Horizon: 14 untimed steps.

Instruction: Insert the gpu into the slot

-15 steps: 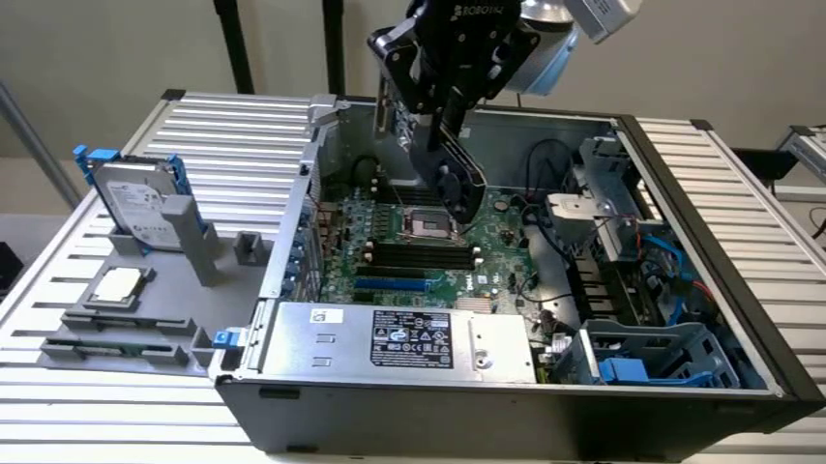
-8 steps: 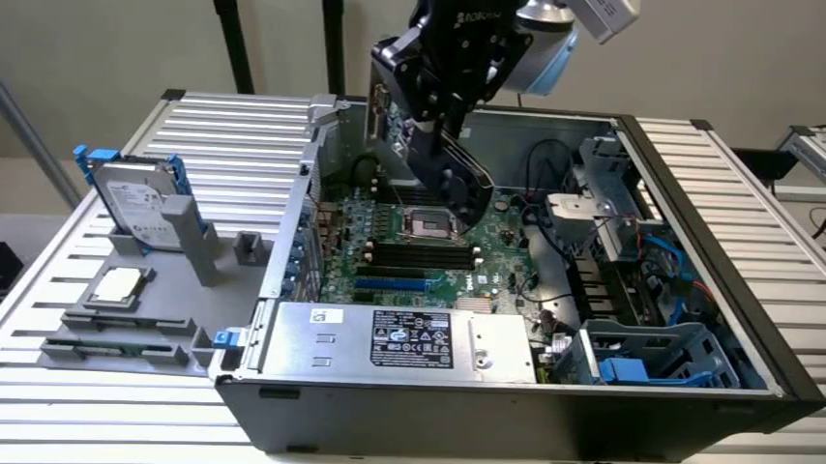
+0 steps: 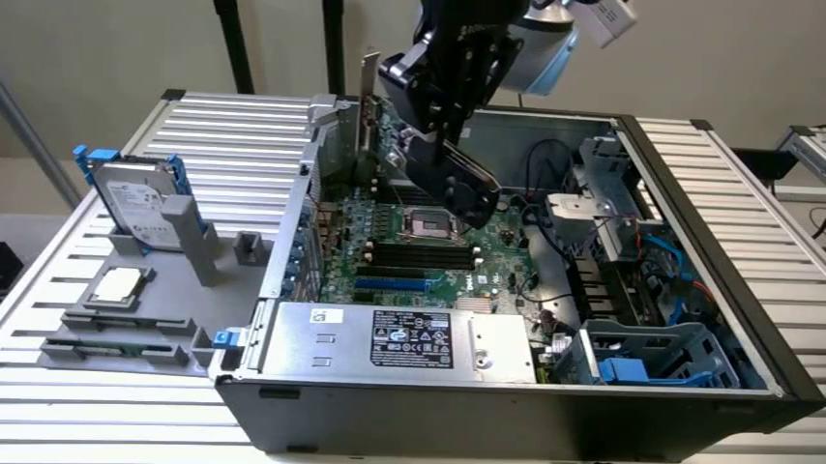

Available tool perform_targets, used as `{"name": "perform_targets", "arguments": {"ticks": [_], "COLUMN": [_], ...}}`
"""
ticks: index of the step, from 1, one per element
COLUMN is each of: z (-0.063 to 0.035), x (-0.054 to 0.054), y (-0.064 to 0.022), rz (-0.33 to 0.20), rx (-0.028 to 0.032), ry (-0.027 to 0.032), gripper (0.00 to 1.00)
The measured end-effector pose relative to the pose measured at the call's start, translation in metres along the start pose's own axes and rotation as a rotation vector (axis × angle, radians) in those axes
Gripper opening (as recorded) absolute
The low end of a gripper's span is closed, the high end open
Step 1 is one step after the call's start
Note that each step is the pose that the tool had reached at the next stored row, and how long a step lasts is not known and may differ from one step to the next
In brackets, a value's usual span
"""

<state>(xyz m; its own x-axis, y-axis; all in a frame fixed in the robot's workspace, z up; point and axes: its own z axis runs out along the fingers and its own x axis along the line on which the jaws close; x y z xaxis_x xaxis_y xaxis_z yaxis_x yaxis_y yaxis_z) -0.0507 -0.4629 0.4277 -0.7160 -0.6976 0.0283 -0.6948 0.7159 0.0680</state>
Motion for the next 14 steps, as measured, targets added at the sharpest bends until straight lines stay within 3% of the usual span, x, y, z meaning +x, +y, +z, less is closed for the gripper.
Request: {"name": "perform_targets", "arguments": {"ticks": [10, 14], "z": [0.0097, 0.0124], "x": [0.000, 0.000], "y": [-0.0007, -0.0009], "rz": [-0.182, -0.252], "rx": [0.0125, 0.0145], "ry": [0.0043, 0.0017], "gripper": [0.26, 0.26]}}
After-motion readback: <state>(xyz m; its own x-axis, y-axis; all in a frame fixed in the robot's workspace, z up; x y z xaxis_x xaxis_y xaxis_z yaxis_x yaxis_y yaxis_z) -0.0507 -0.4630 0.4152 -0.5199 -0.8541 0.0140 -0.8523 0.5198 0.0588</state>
